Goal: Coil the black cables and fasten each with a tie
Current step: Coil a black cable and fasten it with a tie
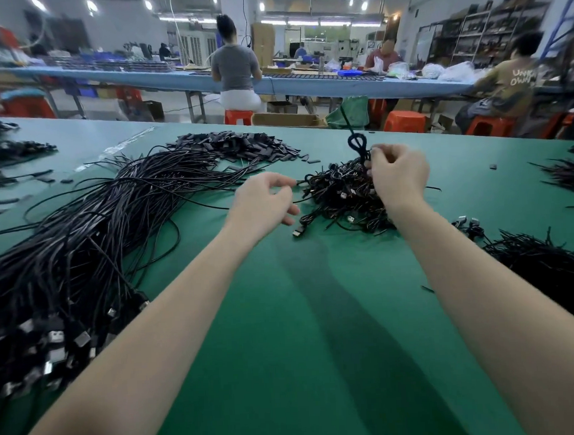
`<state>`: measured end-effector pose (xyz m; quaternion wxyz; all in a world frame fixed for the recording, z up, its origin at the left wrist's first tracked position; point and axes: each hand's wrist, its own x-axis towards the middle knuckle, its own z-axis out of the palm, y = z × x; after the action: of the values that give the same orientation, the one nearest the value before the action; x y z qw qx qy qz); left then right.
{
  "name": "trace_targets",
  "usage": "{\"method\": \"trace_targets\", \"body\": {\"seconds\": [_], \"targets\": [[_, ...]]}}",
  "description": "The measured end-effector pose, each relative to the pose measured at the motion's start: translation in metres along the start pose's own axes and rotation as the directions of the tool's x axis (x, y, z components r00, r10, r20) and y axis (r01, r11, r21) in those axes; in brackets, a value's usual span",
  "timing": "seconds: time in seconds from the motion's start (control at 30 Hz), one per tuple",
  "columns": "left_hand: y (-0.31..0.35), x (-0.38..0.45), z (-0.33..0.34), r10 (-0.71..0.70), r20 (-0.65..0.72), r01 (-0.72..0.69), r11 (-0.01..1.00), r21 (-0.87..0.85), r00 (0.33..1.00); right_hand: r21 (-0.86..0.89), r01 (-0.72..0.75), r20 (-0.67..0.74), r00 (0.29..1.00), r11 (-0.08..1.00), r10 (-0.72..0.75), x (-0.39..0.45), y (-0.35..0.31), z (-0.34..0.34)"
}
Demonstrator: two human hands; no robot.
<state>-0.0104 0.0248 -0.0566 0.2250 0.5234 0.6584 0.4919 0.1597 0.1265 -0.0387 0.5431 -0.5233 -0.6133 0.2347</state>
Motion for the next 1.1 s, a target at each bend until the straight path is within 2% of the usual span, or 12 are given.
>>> {"method": "trace_targets", "body": {"seconds": [0.07, 0.13, 0.2, 0.27, 0.37, 0.4, 0.5, 0.57, 0.83, 0.93, 1.03, 1.1], "targets": [[0.004, 0.001, -0.007, 0.127, -0.148, -0.119, 0.991, 0.060, 0.981, -0.013, -0.152, 0.201, 0.968, 0.988, 0.152, 0.017, -0.003, 0.004], [0.006, 0.005, -0.024, 0.237, -0.258, -0.185, 0.960, 0.211, 0.937, -0.170, -0.130, 0.371, 0.910, 0.977, 0.185, 0.005, 0.000, 0.011], [0.001, 0.016, -0.049, 0.272, -0.282, -0.135, 0.896, 0.423, 0.920, -0.301, -0.060, 0.426, 0.885, 0.952, 0.190, -0.023, 0.017, 0.019], [-0.010, 0.031, -0.079, 0.196, -0.256, 0.000, 0.793, 0.609, 0.947, -0.421, 0.021, 0.485, 0.850, 0.907, 0.206, -0.056, 0.045, 0.025], [-0.034, 0.048, -0.120, 0.053, -0.295, 0.181, 0.682, 0.708, 0.954, -0.511, 0.221, 0.530, 0.841, 0.831, 0.103, -0.101, 0.077, 0.025], [-0.045, 0.048, -0.131, 0.006, -0.308, 0.240, 0.611, 0.755, 0.951, -0.496, 0.259, 0.511, 0.859, 0.829, 0.037, -0.109, 0.081, 0.024], [-0.075, 0.039, -0.162, -0.189, -0.355, 0.398, 0.287, 0.871, 0.915, -0.480, 0.348, 0.504, 0.861, 0.806, -0.071, -0.115, 0.082, 0.022], [-0.092, 0.031, -0.177, -0.297, -0.362, 0.424, 0.181, 0.887, 0.884, -0.492, 0.372, 0.498, 0.862, 0.787, -0.096, -0.115, 0.080, 0.023], [-0.077, 0.027, -0.183, -0.302, -0.431, 0.473, 0.076, 0.878, 0.850, -0.476, 0.410, 0.514, 0.848, 0.778, -0.132, -0.116, 0.078, 0.020], [-0.052, 0.027, -0.183, -0.272, -0.434, 0.476, 0.111, 0.872, 0.859, -0.491, 0.411, 0.510, 0.851, 0.768, -0.129, -0.115, 0.078, 0.020], [-0.027, 0.031, -0.175, 0.045, -0.435, 0.404, 0.294, 0.866, 0.899, -0.489, 0.397, 0.502, 0.856, 0.777, -0.122, -0.114, 0.078, 0.019], [-0.005, 0.029, -0.164, 0.326, -0.405, 0.270, 0.387, 0.882, 0.855, -0.462, 0.385, 0.503, 0.856, 0.799, -0.122, -0.115, 0.079, 0.018]]}}
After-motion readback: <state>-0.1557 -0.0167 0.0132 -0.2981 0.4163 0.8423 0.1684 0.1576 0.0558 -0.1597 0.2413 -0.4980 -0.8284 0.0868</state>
